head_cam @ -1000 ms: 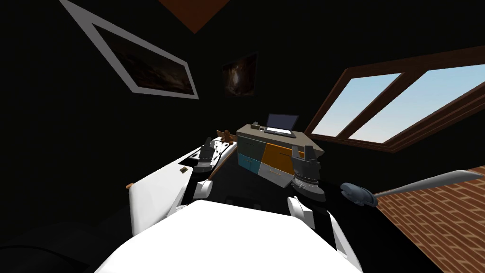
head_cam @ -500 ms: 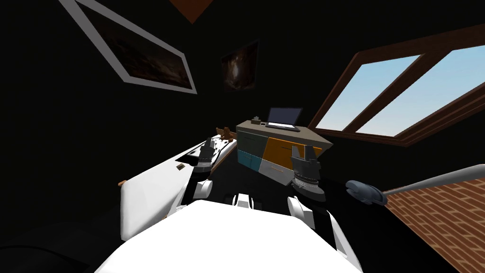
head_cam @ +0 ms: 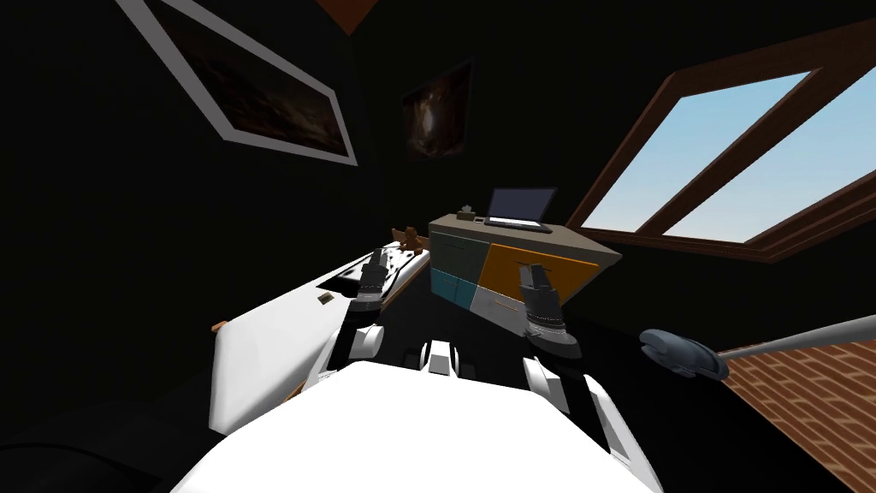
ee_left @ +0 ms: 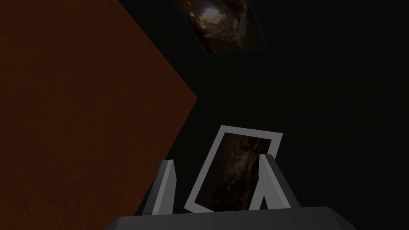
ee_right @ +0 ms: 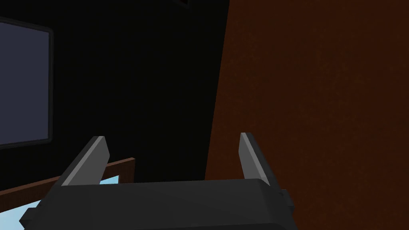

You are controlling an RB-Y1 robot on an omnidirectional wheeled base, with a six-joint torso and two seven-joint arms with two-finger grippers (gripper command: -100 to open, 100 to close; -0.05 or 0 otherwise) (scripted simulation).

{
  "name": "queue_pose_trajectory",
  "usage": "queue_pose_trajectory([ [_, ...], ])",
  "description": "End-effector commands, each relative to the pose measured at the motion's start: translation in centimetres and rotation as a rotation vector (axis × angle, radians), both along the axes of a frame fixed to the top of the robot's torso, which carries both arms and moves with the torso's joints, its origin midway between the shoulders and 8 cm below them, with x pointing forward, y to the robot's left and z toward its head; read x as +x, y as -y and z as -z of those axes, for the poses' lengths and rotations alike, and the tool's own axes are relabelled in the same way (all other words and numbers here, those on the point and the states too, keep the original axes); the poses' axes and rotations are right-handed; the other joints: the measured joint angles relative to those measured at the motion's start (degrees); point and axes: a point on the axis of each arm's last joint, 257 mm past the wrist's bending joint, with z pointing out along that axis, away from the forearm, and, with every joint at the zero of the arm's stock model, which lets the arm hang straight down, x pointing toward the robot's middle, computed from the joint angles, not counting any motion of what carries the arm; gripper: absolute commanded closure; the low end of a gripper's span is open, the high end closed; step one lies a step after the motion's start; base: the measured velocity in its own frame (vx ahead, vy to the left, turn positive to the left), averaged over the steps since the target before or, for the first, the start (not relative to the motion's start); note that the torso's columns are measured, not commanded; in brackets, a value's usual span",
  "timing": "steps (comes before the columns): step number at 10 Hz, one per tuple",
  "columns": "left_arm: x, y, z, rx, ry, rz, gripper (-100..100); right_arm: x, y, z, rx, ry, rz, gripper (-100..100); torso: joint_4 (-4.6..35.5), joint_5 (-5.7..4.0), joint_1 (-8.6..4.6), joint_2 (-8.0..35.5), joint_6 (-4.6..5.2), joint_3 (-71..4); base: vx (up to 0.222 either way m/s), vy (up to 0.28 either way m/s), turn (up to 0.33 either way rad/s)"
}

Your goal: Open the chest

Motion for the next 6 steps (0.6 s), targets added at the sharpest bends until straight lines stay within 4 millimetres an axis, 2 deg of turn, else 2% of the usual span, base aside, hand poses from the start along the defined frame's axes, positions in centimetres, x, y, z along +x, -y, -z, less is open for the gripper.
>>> queue_pose_trajectory([
  [1,0.0,0.0,0.0,0.0,0.0,0.0,0,1.3,-0.4,1.7,-0.083,-0.054,0.041,-100,0.0,-0.02,-0.1,0.1,0.01,0.0,0.035,0.021,0.031],
  [2,0.0,0.0,0.0,0.0,0.0,0.0,0,1.9,-0.2,2.7,-0.121,-0.089,0.068,-100,0.0,-0.04,-0.14,0.1,0.0,0.0,0.052,0.033,0.059],
  [3,0.0,0.0,0.0,0.0,0.0,0.0,0,2.0,-0.4,2.9,-0.14,-0.091,0.073,-100,0.0,-0.03,-0.08,0.0,0.0,0.0,0.042,0.026,0.017],
  [4,0.0,0.0,0.0,0.0,0.0,0.0,0,2.7,-0.2,4.1,-0.186,-0.128,0.105,-100,0.0,-0.02,-0.09,0.1,0.01,0.0,0.047,0.034,0.034],
  [5,0.0,0.0,0.0,0.0,0.0,0.0,0,2.7,-0.3,4.2,-0.2,-0.129,0.108,-100,0.0,-0.02,-0.05,0.0,0.0,0.0,0.032,0.03,0.021],
  [6,0.0,0.0,0.0,0.0,0.0,0.0,0,3.4,0.0,5.4,-0.248,-0.168,0.143,-100,0.0,-0.02,-0.07,0.1,0.01,0.0,0.032,0.03,0.046],
])
